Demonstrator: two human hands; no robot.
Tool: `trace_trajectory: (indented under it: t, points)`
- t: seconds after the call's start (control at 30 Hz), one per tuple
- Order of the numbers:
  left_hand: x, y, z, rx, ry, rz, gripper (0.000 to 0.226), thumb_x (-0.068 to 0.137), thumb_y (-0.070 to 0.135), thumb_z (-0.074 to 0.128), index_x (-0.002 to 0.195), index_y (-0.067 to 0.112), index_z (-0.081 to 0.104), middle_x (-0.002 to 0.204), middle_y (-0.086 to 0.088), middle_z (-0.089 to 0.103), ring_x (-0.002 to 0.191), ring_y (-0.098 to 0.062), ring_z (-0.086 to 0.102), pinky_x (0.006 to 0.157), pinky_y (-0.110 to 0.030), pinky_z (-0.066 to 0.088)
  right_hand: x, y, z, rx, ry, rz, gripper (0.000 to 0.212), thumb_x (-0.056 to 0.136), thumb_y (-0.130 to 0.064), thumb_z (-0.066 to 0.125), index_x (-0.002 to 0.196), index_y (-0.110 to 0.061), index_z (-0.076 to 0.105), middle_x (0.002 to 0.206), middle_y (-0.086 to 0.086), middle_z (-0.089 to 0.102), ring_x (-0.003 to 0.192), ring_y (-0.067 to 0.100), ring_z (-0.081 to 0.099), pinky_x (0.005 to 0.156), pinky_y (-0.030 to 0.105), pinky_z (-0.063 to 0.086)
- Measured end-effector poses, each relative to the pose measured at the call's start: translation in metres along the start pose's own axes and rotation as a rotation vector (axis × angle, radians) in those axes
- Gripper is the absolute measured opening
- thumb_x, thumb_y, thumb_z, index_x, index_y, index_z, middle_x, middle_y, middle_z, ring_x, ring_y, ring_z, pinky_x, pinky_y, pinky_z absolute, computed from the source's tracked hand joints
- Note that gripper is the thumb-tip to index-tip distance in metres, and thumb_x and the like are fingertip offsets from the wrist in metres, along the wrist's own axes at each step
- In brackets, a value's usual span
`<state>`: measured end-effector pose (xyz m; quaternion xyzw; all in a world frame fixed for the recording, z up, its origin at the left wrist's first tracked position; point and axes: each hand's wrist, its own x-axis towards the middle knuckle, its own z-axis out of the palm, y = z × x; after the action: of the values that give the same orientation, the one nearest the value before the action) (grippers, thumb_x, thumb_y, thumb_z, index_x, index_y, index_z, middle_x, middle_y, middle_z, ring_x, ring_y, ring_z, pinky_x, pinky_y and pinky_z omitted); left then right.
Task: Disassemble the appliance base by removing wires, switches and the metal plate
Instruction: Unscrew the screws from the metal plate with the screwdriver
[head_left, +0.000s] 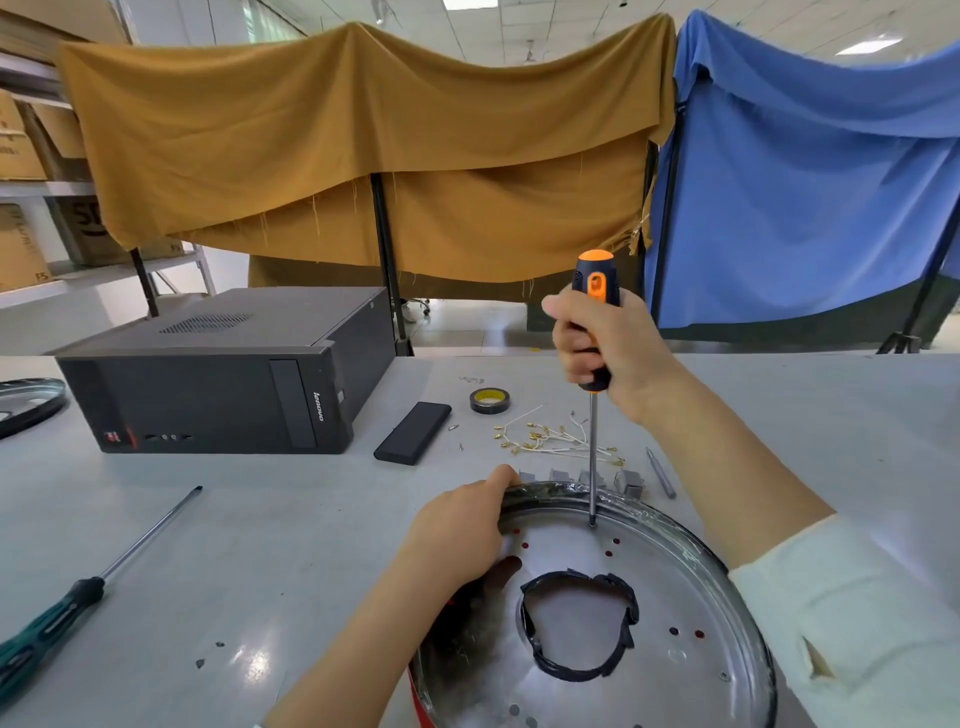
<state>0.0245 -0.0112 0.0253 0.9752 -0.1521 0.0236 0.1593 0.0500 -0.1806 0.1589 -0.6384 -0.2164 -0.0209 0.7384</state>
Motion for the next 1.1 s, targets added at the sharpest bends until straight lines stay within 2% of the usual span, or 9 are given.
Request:
trace_trajectory:
  t: [0.07, 0.13, 0.27, 0.43, 0.6, 0.67, 0.83, 0.93, 1.1]
  points:
    - [0.001, -0.001, 0.001, -0.006, -0.003, -0.005, 0.047, 0.081, 0.021, 0.053, 0.122, 0.035, 0.035, 0.113, -0.001, 0.063, 0.100, -0.026, 0.059, 0.076, -0.037, 0.048, -0.002, -0.004, -0.007, 0.101, -0.385, 0.067, 0.025, 0.080, -0.018, 0.059, 0.064, -0.020, 0.040, 0.049, -0.008, 0.034, 0.037, 0.007, 0.027, 0.039, 0.019, 0.019]
    - [0.001, -0.001, 0.001, -0.003, 0.001, -0.006, 0.046, 0.082, 0.022, 0.054, 0.122, 0.035, 0.035, 0.112, -0.001, 0.063, 0.099, -0.026, 0.059, 0.076, -0.037, 0.049, -0.002, -0.004, -0.009, 0.130, -0.456, 0.071, 0.023, 0.081, -0.019, 0.058, 0.065, -0.019, 0.041, 0.049, -0.009, 0.034, 0.036, 0.006, 0.027, 0.039, 0.019, 0.019]
    - [0.001, -0.001, 0.002, -0.005, 0.008, -0.004, 0.048, 0.081, 0.023, 0.055, 0.123, 0.035, 0.036, 0.113, -0.001, 0.063, 0.101, -0.025, 0.060, 0.076, -0.037, 0.048, -0.004, -0.003, 0.003, 0.012, -0.190, 0.029, 0.017, 0.084, -0.017, 0.063, 0.080, -0.014, 0.047, 0.060, 0.001, 0.040, 0.043, 0.011, 0.036, 0.044, 0.022, 0.034]
    - [0.002, -0.001, 0.002, 0.009, 0.015, -0.010, 0.051, 0.081, 0.021, 0.055, 0.125, 0.037, 0.033, 0.114, 0.000, 0.063, 0.101, -0.025, 0.059, 0.076, -0.036, 0.048, -0.006, -0.008, 0.018, -0.549, 0.392, -0.059, 0.019, 0.086, -0.028, 0.061, 0.095, -0.015, 0.051, 0.079, 0.003, 0.053, 0.069, 0.014, 0.054, 0.059, 0.026, 0.050]
    - [0.001, 0.000, 0.002, 0.017, 0.004, -0.011, 0.051, 0.082, 0.023, 0.054, 0.127, 0.036, 0.033, 0.115, -0.001, 0.062, 0.102, -0.026, 0.059, 0.077, -0.036, 0.049, -0.009, -0.004, 0.031, -0.393, 0.395, -0.126, 0.013, 0.081, -0.017, 0.057, 0.085, -0.015, 0.045, 0.071, 0.004, 0.044, 0.060, 0.017, 0.042, 0.051, 0.030, 0.039]
    - [0.000, 0.000, 0.001, 0.012, 0.008, -0.012, 0.052, 0.082, 0.022, 0.053, 0.127, 0.036, 0.033, 0.115, -0.002, 0.063, 0.102, -0.026, 0.059, 0.078, -0.037, 0.050, -0.007, -0.001, 0.030, -0.267, 0.307, -0.127, 0.015, 0.076, -0.012, 0.057, 0.074, -0.016, 0.042, 0.060, 0.003, 0.039, 0.049, 0.016, 0.036, 0.045, 0.026, 0.032]
    - [0.001, 0.000, 0.001, 0.009, -0.003, -0.020, 0.054, 0.081, 0.018, 0.053, 0.127, 0.036, 0.033, 0.115, -0.003, 0.063, 0.101, -0.027, 0.059, 0.076, -0.037, 0.048, -0.009, -0.007, 0.008, 0.033, -0.305, 0.055, 0.022, 0.070, -0.019, 0.060, 0.067, -0.020, 0.038, 0.051, -0.006, 0.032, 0.041, 0.010, 0.026, 0.040, 0.015, 0.024]
    - [0.001, 0.001, 0.001, 0.007, 0.003, -0.023, 0.052, 0.081, 0.018, 0.052, 0.126, 0.037, 0.034, 0.114, -0.001, 0.063, 0.100, -0.025, 0.059, 0.074, -0.036, 0.048, -0.011, -0.008, 0.004, 0.042, -0.109, 0.006, 0.019, 0.076, -0.016, 0.060, 0.078, -0.017, 0.041, 0.055, -0.003, 0.038, 0.043, 0.012, 0.031, 0.043, 0.021, 0.027]
    - [0.000, 0.000, 0.003, 0.016, 0.019, -0.016, 0.050, 0.082, 0.018, 0.051, 0.124, 0.038, 0.033, 0.113, 0.000, 0.063, 0.101, -0.024, 0.059, 0.073, -0.035, 0.047, -0.011, -0.002, 0.010, -0.498, 0.475, -0.125, 0.018, 0.087, -0.024, 0.062, 0.089, -0.018, 0.045, 0.085, 0.014, 0.057, 0.071, 0.027, 0.058, 0.064, 0.039, 0.052]
